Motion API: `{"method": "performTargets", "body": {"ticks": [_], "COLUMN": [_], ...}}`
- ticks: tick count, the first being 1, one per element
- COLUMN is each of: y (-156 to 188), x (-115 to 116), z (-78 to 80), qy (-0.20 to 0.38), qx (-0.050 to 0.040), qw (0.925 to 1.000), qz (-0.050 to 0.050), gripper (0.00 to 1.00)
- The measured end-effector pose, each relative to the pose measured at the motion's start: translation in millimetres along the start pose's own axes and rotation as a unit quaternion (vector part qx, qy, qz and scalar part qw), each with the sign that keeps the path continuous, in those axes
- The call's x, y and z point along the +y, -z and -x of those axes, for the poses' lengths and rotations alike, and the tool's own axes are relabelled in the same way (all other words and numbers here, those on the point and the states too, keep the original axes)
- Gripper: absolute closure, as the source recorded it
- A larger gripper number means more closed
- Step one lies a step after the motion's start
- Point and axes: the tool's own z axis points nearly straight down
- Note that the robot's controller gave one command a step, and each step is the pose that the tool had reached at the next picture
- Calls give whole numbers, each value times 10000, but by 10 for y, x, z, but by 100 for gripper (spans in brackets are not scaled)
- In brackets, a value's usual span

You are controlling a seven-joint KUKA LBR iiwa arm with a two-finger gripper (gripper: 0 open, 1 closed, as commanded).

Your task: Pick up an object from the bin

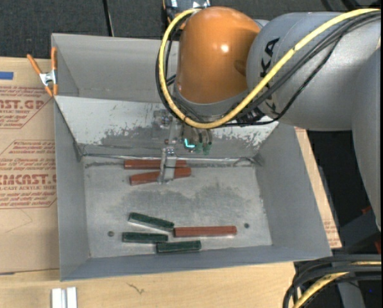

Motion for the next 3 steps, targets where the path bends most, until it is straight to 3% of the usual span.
{"method": "performTargets", "body": {"ticks": [1,2,3], "y": [43,-636,-842], "x": [-10,-159,-506], "z": [17,-291,-843], "qy": [-8,-16,-274], "qx": [-38,-51,1], "qw": [10000,10000,9996], "qz": [4,8,-7], "gripper": [0,0,0]}}
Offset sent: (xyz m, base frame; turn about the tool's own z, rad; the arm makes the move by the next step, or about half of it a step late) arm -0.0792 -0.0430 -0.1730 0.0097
